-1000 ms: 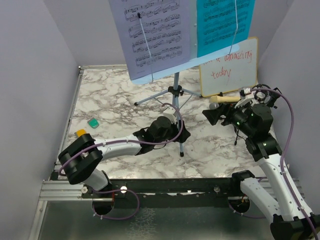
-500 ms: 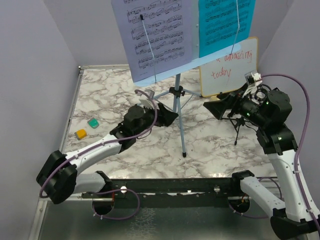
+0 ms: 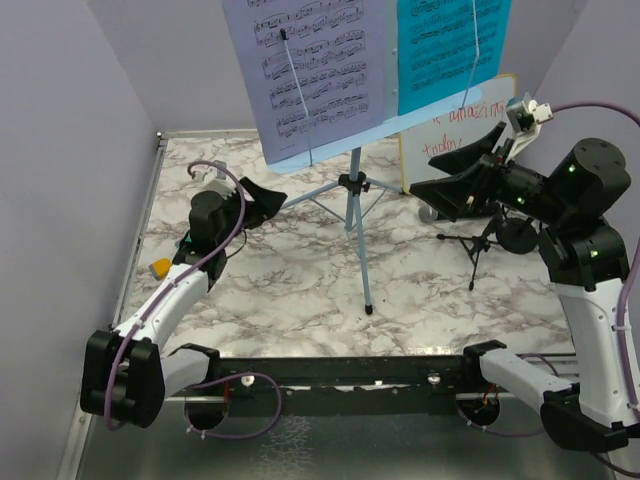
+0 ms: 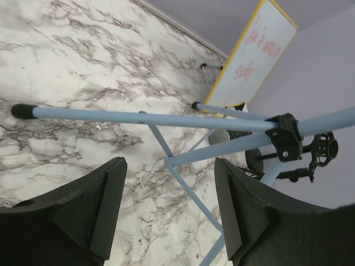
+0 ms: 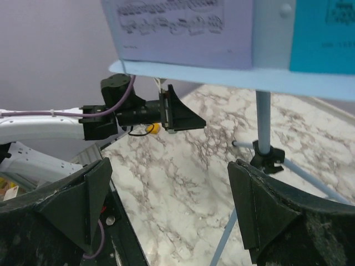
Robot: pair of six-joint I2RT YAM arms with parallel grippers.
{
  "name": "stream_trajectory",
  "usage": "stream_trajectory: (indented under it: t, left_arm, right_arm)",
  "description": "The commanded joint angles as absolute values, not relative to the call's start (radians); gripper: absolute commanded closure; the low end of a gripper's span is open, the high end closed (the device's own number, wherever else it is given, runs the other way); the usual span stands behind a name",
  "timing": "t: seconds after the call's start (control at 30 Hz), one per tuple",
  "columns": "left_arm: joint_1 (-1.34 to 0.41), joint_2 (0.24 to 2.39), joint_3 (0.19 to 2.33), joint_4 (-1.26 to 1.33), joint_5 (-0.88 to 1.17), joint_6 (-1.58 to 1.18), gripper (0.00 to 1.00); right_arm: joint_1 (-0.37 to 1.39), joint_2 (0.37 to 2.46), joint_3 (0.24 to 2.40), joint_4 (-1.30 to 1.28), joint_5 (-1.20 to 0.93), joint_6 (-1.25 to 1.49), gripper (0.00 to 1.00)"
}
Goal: Pack up the instrument practice props
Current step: Move the music stand to the center of the board, then pick up the sheet music from the music stand.
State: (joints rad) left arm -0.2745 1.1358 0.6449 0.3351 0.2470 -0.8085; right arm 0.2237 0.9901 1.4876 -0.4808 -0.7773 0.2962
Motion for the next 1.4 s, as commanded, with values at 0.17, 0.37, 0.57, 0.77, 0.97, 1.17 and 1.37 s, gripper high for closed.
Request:
stream_trajectory:
  t: [0.17, 0.37, 0.57, 0.77, 0.97, 1.17, 1.37]
  left_arm:
    - [-0.175, 1.076, 0.972, -0.006, 0.194, -0.682, 0.30]
    - [-0.170, 1.023, 1.187, -0.169, 0.052, -0.577, 0.30]
    - [-0.172, 0.997, 1.387, -0.279, 0.052, -0.476, 0.29]
    - [-0.183, 0.973, 1.492, -0.320, 0.119, -0.441, 0.28]
    - [-0.216, 0.970, 1.553, -0.304, 0.209, -0.457, 0.27]
    - [-0.238, 0.988, 1.542, -0.193, 0.396, -0.519, 0.26]
    - [-0.254, 1.022, 1.568, -0.168, 0.434, -0.534, 0.26]
  right_arm:
    - [0.400, 1.164, 1.783, -0.516, -0.806, 0.296, 0.10]
    - [0.546, 1.289, 1.892, -0.462, -0.728, 0.295, 0.15]
    - [0.594, 1.382, 1.944, -0.360, -0.686, 0.322, 0.19]
    - [0.671, 1.476, 2.017, -0.325, -0.672, 0.308, 0.21]
    - [0.699, 1.546, 2.081, -0.286, -0.666, 0.310, 0.24]
    - [0.706, 1.611, 2.155, -0.252, -0.672, 0.329, 0.30]
    - [0.706, 1.683, 2.246, -0.243, -0.654, 0.343, 0.39]
